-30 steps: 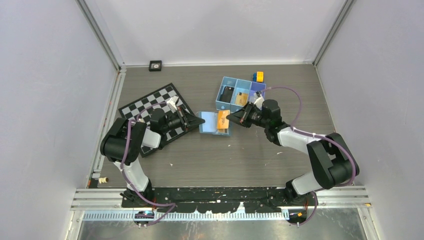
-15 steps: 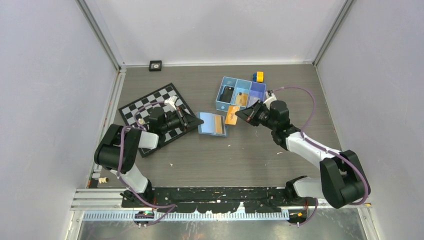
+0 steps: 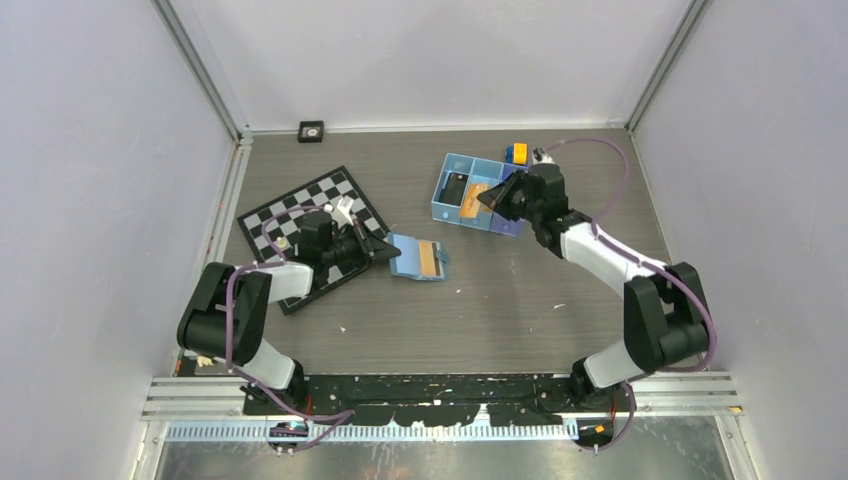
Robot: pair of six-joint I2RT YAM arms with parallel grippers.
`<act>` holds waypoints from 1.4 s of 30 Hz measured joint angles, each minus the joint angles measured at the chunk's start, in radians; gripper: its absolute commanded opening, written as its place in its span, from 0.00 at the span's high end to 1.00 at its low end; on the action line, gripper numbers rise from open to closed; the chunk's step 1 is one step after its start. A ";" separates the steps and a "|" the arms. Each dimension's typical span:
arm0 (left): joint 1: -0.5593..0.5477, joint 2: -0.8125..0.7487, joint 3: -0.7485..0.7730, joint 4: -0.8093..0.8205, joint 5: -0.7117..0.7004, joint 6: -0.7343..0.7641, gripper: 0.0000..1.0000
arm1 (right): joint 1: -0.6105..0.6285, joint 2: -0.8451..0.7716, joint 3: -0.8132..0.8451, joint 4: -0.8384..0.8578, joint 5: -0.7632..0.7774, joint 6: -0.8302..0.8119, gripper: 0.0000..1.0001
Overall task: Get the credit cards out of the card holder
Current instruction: Place the credit card in the storage box.
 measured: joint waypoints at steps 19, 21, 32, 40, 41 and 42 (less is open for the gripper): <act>-0.081 -0.043 0.054 -0.214 -0.132 0.127 0.99 | -0.043 0.350 0.323 -0.122 0.118 -0.070 0.97; -0.084 -0.043 0.058 -0.219 -0.137 0.128 1.00 | -0.046 0.366 0.342 -0.122 0.112 -0.074 0.95; -0.085 -0.043 0.060 -0.229 -0.141 0.140 1.00 | -0.091 0.396 0.368 -0.120 0.025 -0.054 1.00; -0.085 -0.043 0.062 -0.237 -0.141 0.146 1.00 | -0.174 0.396 0.366 -0.131 -0.067 -0.047 0.99; -0.085 -0.043 0.062 -0.237 -0.141 0.147 1.00 | -0.174 0.396 0.366 -0.134 -0.074 -0.047 1.00; -0.085 -0.043 0.062 -0.238 -0.141 0.147 1.00 | -0.171 0.396 0.366 -0.134 -0.086 -0.047 1.00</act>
